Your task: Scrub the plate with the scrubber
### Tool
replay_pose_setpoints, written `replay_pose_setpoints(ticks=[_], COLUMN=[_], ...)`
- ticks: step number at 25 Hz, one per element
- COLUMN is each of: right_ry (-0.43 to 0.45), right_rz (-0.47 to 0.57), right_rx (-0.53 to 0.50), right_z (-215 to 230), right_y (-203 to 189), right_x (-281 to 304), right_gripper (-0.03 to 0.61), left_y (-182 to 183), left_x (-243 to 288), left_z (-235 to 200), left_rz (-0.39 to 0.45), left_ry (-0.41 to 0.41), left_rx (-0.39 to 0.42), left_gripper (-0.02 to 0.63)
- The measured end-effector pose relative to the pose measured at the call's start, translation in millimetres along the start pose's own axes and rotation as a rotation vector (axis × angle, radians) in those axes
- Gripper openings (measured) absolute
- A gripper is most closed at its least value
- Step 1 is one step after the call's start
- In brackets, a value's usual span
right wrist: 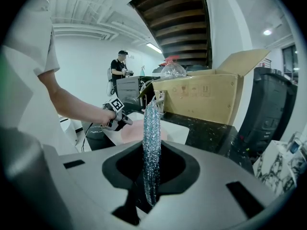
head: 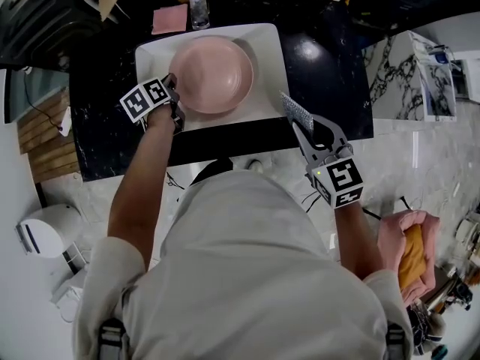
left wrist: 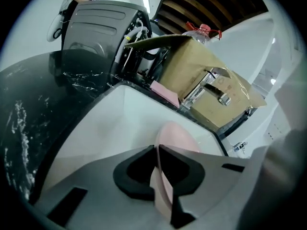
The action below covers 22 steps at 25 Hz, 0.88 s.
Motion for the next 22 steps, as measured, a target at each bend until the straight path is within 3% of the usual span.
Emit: replay_pose_setpoints(ticks=[8, 22], right_ry=[-0.016, -0.026], right_rz=[-0.022, -0.048], right_rx=[0.022, 0.048], right_z=[0, 2], right_y=[3, 3], right_x=[14, 22], right_gripper=[0.078, 0.078], left_y=[-4, -15], left_x=[34, 64], left_z=[-13, -25], left_rz=[-0.073, -0.157], left_ry=[0.034, 0.148], left_rx=[0.022, 0.14], left_gripper=[0.026, 0.017])
Point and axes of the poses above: the fingertips, and each gripper's own axes: x forward along the fingers, z to its right, y out of its top, the point moved 10 cm from there along -x, backward along the fingers, and after that the axes turned 1 degree about z, right-handed, at the moved point
